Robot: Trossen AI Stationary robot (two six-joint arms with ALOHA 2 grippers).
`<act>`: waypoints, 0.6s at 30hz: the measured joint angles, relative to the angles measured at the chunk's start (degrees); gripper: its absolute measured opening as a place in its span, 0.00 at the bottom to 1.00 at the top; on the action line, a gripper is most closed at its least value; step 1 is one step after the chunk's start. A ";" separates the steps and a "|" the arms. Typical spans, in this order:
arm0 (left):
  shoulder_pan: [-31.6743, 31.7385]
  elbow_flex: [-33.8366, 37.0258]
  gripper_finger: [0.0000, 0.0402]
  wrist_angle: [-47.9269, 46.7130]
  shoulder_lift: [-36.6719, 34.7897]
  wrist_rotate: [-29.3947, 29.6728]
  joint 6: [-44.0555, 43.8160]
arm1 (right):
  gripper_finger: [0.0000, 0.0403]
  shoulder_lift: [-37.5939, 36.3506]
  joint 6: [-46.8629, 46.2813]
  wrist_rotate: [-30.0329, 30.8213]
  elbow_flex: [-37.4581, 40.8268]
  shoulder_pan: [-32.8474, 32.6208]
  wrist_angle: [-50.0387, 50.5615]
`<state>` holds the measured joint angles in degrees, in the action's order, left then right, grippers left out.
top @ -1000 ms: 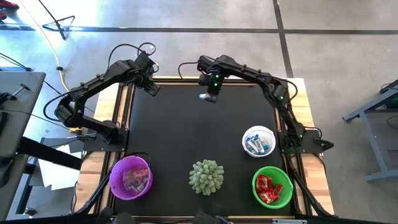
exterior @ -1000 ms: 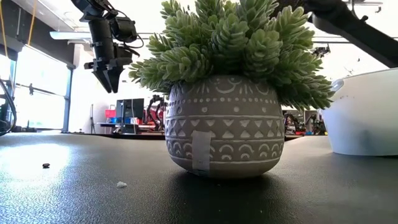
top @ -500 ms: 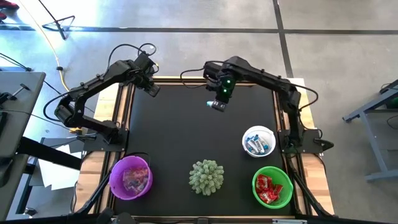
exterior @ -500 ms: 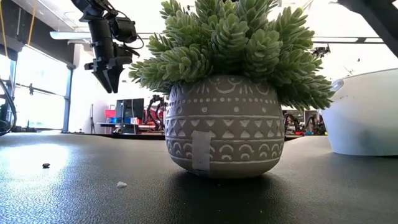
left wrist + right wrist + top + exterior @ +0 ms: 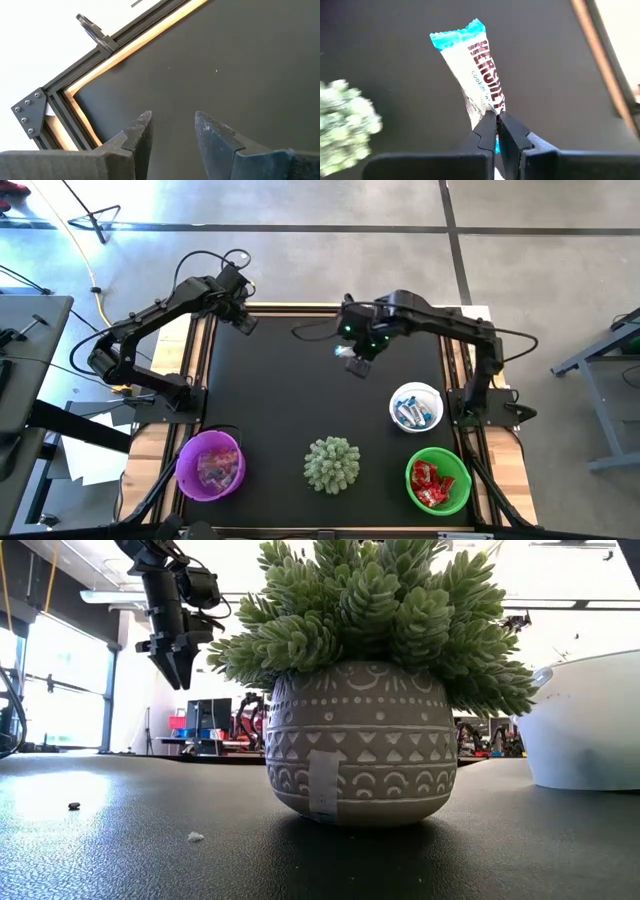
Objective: Sort candy
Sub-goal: Put the white candy wrapper into the white bucket
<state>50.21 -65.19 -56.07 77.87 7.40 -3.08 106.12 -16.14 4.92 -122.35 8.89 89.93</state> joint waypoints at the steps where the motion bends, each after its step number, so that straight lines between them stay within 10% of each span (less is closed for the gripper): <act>1: -0.02 0.00 0.33 0.27 0.00 0.00 -0.51 | 0.01 -0.75 -0.67 1.93 0.64 -0.64 -0.08; 18: 0.00 0.01 0.33 6.76 0.00 -1.28 -9.14 | 0.01 -25.68 -23.21 -4.91 37.66 -5.01 -0.11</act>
<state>50.22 -65.17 -49.31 77.87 6.12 -12.22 80.44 -39.35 0.01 -84.69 3.89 89.82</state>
